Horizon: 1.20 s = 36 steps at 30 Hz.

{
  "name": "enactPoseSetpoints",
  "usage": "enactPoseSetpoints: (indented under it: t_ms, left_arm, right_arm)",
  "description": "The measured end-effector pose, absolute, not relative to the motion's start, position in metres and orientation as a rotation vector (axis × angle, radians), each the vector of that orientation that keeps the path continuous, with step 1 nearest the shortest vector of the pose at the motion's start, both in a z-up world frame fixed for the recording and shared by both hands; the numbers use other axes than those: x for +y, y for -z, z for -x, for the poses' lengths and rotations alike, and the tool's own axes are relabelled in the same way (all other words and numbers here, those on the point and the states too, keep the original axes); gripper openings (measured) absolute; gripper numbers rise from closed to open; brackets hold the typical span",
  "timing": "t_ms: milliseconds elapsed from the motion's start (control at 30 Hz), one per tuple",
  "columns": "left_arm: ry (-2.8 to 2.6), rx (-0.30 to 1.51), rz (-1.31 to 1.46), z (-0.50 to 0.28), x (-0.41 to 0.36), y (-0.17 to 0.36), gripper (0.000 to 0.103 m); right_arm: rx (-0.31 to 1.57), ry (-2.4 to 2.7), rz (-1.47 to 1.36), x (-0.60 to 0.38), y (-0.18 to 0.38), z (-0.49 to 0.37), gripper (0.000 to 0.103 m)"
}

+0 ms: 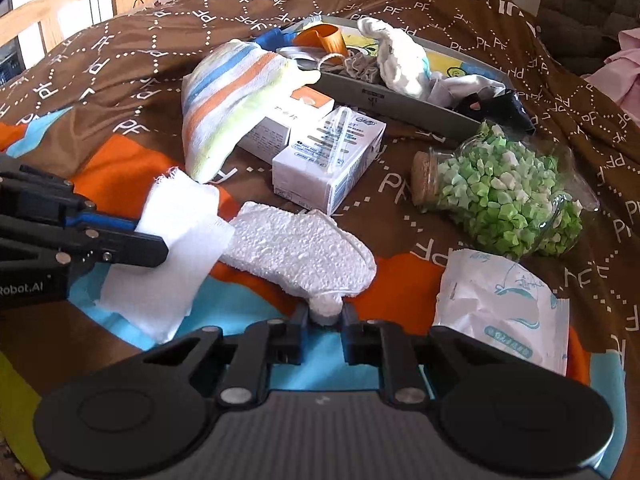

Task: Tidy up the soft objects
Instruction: 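Grasp the white towel with the left tool while the right tool grasps the white sponge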

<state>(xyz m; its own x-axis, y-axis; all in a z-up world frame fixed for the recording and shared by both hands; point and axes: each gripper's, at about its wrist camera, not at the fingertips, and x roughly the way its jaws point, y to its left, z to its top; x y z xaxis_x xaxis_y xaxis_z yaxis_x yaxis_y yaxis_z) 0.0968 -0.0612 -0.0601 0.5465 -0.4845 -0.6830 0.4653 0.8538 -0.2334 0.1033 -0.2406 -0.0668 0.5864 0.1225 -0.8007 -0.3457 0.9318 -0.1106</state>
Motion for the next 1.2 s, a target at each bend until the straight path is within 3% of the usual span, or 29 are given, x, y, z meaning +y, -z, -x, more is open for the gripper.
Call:
enactPoseSetpoints:
  t_ms: [67, 200, 600, 733, 867, 933, 1200]
  left_arm:
    - [0.561, 0.805, 0.017, -0.095, -0.061, 0.059, 0.006]
    - [0.548, 0.796, 0.017, -0.093, -0.06, 0.057, 0.006]
    - [0.531, 0.784, -0.008, -0.091, -0.061, 0.056, 0.005]
    - [0.535, 0.776, -0.017, -0.089, -0.063, 0.055, 0.005]
    - [0.543, 0.745, -0.028, -0.085, -0.063, 0.052, 0.005]
    - [0.55, 0.729, -0.036, -0.084, -0.064, 0.05, 0.004]
    - [0.565, 0.698, -0.058, -0.081, -0.068, 0.047, 0.004]
  right_arm:
    - [0.926, -0.294, 0.242, -0.242, 0.067, -0.103, 0.018]
    - [0.933, -0.324, 0.204, -0.244, 0.067, -0.099, 0.034]
    - [0.939, -0.332, 0.159, -0.245, 0.063, -0.102, 0.035]
    - [0.944, -0.325, 0.152, -0.247, 0.063, -0.102, 0.044]
    - [0.936, -0.316, 0.168, -0.245, 0.064, -0.103, 0.04]
    - [0.928, -0.308, 0.178, -0.244, 0.064, -0.105, 0.02]
    - [0.878, -0.296, 0.202, -0.241, 0.058, -0.101, 0.017]
